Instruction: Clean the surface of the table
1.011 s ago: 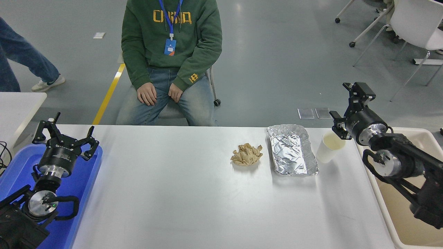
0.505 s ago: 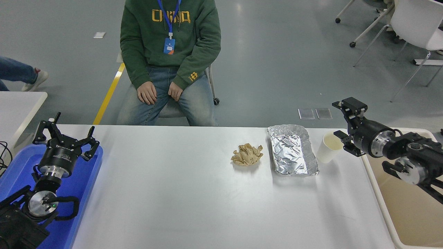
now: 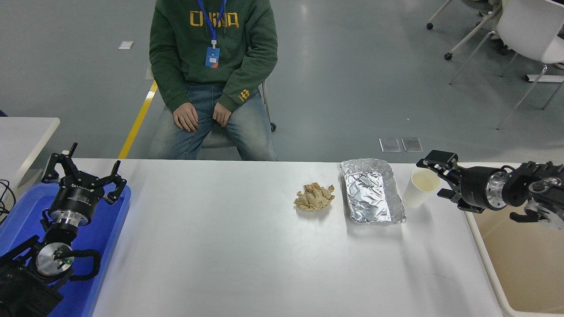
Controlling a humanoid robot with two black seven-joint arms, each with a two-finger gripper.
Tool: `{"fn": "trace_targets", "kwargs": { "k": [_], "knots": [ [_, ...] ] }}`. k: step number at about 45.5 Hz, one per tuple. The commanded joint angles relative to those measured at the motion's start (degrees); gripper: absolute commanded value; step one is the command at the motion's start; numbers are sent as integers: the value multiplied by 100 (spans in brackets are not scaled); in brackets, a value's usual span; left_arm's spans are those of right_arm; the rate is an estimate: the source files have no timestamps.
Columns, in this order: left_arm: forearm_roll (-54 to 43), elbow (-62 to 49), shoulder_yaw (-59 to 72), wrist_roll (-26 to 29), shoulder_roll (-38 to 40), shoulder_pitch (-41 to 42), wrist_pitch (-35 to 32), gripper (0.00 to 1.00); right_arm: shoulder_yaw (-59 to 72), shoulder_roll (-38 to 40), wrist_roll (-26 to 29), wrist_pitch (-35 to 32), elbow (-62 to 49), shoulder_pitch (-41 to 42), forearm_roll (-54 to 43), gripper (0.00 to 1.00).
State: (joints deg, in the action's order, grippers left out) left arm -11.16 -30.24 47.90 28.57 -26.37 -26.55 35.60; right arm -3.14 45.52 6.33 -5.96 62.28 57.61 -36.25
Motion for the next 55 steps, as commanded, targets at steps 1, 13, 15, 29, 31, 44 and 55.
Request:
{"fn": "trace_targets", "kwargs": {
  "k": [1, 13, 15, 29, 31, 44, 55],
  "knots": [
    [0, 0, 1, 0, 0, 1, 0, 100, 401, -412, 132, -142, -769, 242, -1260, 99],
    [0, 0, 1, 0, 0, 1, 0, 100, 1034, -1009, -774, -98, -1472, 515, -2360, 100],
    [0, 0, 1, 0, 0, 1, 0, 100, 1174, -1089, -774, -63, -1551, 567, -2360, 100],
    [0, 0, 1, 0, 0, 1, 0, 100, 2132, -1616, -1151, 543, -2035, 778, -2650, 95],
    [0, 0, 1, 0, 0, 1, 0, 100, 2273, -1677, -1187, 578, -2193, 787, -2650, 98],
    [0, -9, 1, 0, 0, 1, 0, 100, 2678, -2143, -1371, 623, -3063, 699, -2668, 100],
    [0, 0, 1, 0, 0, 1, 0, 100, 2854, -2346, -1380, 552, -3362, 603, -2545, 100]
  ]
}}
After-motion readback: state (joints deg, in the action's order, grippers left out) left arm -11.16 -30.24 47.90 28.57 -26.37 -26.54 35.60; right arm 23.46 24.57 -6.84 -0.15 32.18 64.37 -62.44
